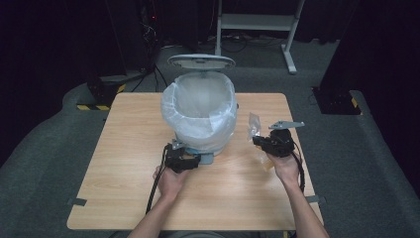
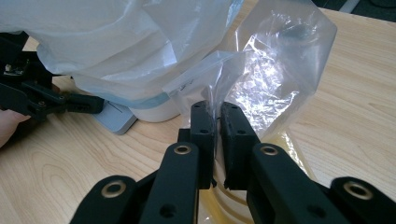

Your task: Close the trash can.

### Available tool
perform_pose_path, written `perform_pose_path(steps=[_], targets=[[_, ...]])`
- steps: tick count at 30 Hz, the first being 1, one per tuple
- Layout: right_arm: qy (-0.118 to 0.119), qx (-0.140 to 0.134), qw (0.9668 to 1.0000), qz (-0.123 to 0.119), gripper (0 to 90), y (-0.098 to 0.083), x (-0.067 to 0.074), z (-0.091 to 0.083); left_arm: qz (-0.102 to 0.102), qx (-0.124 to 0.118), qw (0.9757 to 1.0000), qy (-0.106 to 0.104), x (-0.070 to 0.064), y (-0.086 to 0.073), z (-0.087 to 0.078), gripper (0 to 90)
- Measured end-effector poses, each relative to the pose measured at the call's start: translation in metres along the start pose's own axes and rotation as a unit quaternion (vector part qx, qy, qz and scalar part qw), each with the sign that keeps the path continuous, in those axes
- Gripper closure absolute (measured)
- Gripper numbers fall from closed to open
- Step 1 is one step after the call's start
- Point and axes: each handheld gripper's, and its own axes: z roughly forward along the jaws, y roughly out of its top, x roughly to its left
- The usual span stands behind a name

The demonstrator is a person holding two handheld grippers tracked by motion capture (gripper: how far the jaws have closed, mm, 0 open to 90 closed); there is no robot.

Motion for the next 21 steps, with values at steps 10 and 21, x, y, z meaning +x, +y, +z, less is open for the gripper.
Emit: perform_pose_path(steps=[10, 21], targets=[[0.003, -0.01, 0.9999, -0.007, 85.5, 0.008, 0.004, -0.014, 0.006, 0.005, 1.0, 0.001, 0.0, 0.0, 0.0, 17.4], [0.014, -0.024, 0.9996, -0.011, 85.6, 0.017, 0.009, -0.027, 0.005, 0.005, 1.0, 0.0, 0.0, 0.0, 0.0, 17.4]])
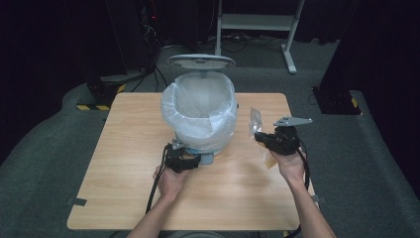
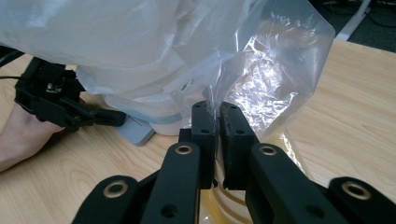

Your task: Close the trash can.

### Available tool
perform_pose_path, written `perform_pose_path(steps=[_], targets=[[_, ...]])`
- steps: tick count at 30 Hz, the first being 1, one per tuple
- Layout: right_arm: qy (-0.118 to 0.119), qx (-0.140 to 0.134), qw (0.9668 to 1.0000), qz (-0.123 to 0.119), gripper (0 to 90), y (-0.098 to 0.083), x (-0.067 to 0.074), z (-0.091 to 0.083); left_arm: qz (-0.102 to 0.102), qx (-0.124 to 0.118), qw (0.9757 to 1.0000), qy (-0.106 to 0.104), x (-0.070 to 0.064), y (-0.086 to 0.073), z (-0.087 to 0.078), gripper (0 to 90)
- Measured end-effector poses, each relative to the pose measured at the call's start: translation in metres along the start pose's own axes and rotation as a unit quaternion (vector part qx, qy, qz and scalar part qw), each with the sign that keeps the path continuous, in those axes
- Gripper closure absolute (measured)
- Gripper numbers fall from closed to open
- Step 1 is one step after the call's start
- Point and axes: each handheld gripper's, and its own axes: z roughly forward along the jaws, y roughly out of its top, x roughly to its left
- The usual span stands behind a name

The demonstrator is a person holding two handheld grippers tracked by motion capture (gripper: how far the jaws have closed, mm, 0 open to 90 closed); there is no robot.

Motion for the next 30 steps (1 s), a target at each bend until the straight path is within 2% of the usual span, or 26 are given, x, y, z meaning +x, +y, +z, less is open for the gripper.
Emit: perform_pose_path(steps=[6, 16, 24, 30], targets=[[0.005, -0.004, 1.0, -0.006, 85.7, 0.006, 0.005, -0.005, 0.0, 0.0, 1.0, 0.0, 0.0, 0.0, 0.0, 17.4], [0.024, -0.032, 0.999, -0.019, 85.8, 0.016, 0.014, -0.012, 0.0, 0.0, 1.0, 0.001, 0.0, 0.0, 0.0, 17.3], [0.033, -0.046, 0.9982, -0.017, 86.1, 0.017, 0.015, -0.022, 0.0, 0.0, 1.0, 0.001, 0.0, 0.0, 0.0, 17.3], [0.035, -0.046, 0.9981, -0.023, 86.0, 0.021, 0.018, -0.027, 0.0, 0.0, 1.0, 0.001, 0.0, 0.0, 0.0, 17.3]])
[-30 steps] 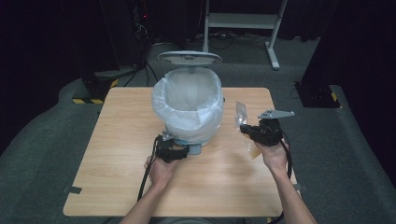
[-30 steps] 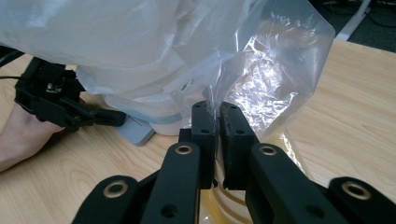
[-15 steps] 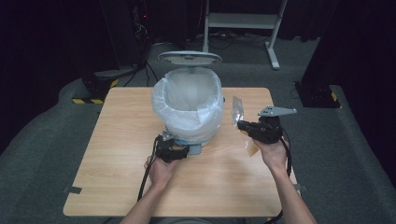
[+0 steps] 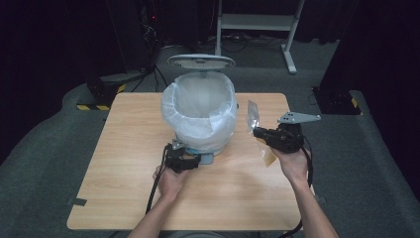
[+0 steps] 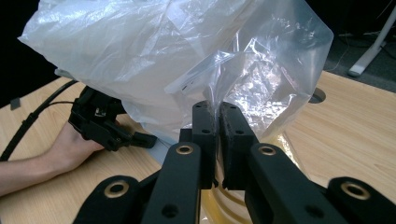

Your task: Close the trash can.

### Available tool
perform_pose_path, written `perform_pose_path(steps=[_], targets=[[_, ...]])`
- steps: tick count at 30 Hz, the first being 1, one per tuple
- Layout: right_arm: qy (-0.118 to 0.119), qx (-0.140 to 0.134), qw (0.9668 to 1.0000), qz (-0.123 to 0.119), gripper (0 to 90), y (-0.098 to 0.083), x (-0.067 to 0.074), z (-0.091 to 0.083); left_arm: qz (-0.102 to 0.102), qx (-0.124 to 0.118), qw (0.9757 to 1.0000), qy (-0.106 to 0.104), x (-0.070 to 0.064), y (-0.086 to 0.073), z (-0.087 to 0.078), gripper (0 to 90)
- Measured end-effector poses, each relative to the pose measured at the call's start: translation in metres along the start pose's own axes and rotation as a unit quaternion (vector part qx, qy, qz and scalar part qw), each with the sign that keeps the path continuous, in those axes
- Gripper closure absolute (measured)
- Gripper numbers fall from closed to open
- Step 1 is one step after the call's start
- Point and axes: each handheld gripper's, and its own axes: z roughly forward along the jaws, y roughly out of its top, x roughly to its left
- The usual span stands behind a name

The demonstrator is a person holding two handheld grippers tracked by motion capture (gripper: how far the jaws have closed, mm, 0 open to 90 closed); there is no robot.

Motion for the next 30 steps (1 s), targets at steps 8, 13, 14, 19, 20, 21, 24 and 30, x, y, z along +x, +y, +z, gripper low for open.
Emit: perform_pose_path(steps=[8, 13, 14, 19, 20, 21, 24, 30], targets=[[0.0, 0.009, 0.9999, -0.013, 86.1, 0.009, 0.005, -0.003, -0.001, -0.001, 1.0, 0.0, 0.0, 0.0, 0.0, 17.3], [0.007, -0.003, 0.9999, -0.014, 86.1, 0.018, 0.006, -0.01, -0.002, -0.003, 1.0, 0.001, 0.0, 0.0, 0.0, 17.3], [0.008, -0.005, 0.9999, -0.014, 86.1, 0.02, 0.006, -0.01, -0.006, -0.006, 1.0, 0.001, -0.001, 0.0, 0.0, 17.3], [0.008, -0.012, 0.9997, -0.021, 86.1, 0.029, 0.009, -0.014, -0.004, -0.005, 1.0, 0.001, -0.001, 0.0, 0.0, 17.3], [0.009, -0.013, 0.9996, -0.023, 86.1, 0.03, 0.01, -0.015, -0.004, -0.004, 1.0, 0.001, -0.001, 0.0, 0.0, 17.3], [0.009, -0.013, 0.9996, -0.024, 86.1, 0.031, 0.01, -0.015, -0.004, -0.004, 1.0, 0.001, -0.001, 0.0, 0.0, 17.3], [0.011, -0.012, 0.9997, -0.02, 86.2, 0.033, 0.009, -0.015, -0.004, -0.004, 1.0, 0.001, -0.001, 0.0, 0.0, 17.3], [0.018, -0.017, 0.9996, -0.013, 86.2, 0.036, 0.008, -0.015, -0.004, -0.004, 1.0, 0.001, -0.001, 0.0, 0.0, 17.3]])
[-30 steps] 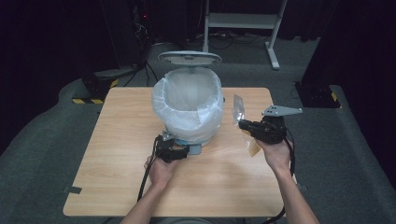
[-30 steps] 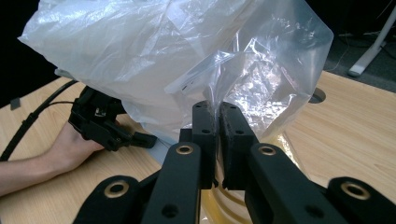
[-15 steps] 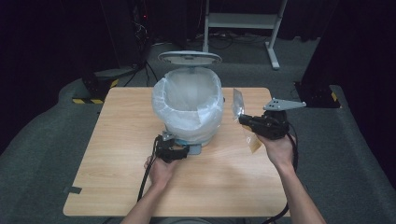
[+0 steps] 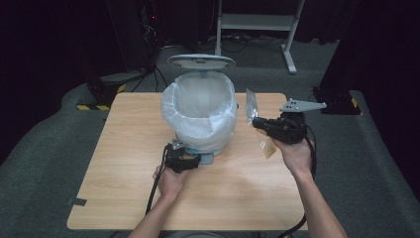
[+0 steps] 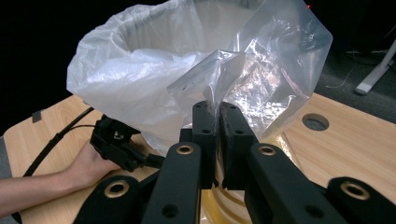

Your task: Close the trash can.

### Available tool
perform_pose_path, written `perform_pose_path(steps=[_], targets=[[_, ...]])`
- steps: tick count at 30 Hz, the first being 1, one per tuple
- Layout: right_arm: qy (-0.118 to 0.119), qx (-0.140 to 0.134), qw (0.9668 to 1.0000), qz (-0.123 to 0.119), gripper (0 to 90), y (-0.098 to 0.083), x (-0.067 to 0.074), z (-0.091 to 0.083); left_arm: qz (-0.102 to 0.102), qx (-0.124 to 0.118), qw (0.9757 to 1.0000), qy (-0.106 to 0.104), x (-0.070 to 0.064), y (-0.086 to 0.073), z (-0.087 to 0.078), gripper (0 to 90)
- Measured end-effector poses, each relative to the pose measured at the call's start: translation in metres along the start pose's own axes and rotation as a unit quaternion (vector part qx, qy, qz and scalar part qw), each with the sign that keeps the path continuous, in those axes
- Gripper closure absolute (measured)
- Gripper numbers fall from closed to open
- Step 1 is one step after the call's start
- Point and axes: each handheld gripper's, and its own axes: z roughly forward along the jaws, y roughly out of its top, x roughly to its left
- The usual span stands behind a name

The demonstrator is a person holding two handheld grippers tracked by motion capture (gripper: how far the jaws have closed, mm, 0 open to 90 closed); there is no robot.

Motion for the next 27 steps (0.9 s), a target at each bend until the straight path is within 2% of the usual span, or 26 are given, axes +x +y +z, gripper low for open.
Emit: perform_pose_path(steps=[12, 20, 27], targets=[[0.014, -0.004, 0.9998, -0.013, 86.3, 0.019, 0.007, 0.0, 0.0, 0.0, 1.0, 0.0, 0.0, 0.0, 0.0, 17.3], [0.027, -0.002, 0.9995, -0.014, 86.2, 0.029, 0.008, 0.009, 0.0, 0.0, 1.0, 0.0, 0.0, 0.0, 0.0, 17.3], [0.034, -0.003, 0.9991, -0.025, 86.3, 0.04, 0.012, 0.017, 0.0, 0.0, 1.0, 0.0, 0.0, 0.0, 0.0, 17.3]])
